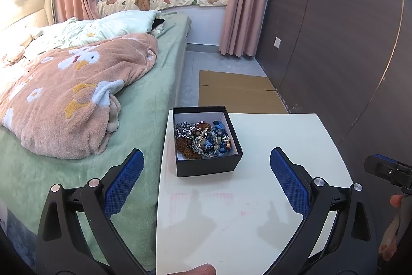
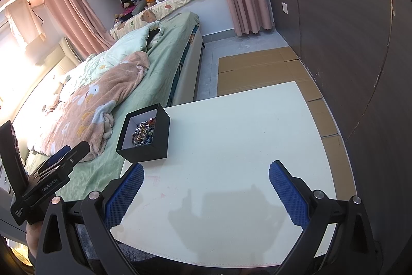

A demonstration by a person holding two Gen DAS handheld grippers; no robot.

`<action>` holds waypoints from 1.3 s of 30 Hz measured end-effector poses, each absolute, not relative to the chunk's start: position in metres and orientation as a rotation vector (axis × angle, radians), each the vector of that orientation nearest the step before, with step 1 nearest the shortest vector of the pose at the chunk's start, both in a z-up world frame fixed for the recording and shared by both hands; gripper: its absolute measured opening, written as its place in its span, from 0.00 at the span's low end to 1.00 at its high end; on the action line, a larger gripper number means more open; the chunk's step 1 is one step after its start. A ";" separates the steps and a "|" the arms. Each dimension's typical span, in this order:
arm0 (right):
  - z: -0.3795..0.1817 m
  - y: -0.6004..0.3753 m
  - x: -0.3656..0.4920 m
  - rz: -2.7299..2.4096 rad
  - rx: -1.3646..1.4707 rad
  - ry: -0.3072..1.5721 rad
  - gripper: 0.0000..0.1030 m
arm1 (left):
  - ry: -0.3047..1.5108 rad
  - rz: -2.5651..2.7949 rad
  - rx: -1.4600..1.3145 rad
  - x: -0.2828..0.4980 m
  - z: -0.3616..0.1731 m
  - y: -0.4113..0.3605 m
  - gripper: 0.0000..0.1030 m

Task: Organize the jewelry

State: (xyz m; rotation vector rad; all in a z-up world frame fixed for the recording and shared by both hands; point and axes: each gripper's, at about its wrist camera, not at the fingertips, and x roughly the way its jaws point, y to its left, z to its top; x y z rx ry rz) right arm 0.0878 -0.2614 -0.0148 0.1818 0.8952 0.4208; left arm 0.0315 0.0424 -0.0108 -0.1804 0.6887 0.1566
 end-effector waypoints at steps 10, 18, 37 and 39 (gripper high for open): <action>-0.021 -0.263 0.090 0.413 0.173 0.913 0.93 | 0.685 0.170 -0.167 0.036 -0.017 0.031 0.95; -0.024 -0.269 0.096 0.410 0.198 0.916 0.93 | 0.671 0.153 -0.182 0.037 -0.015 0.029 0.95; -0.024 -0.270 0.116 0.379 0.204 0.908 0.93 | 0.695 0.191 -0.149 0.030 0.005 0.026 0.95; -0.027 -0.273 0.124 0.373 0.223 0.911 0.93 | 0.712 0.193 -0.133 0.029 0.005 0.024 0.95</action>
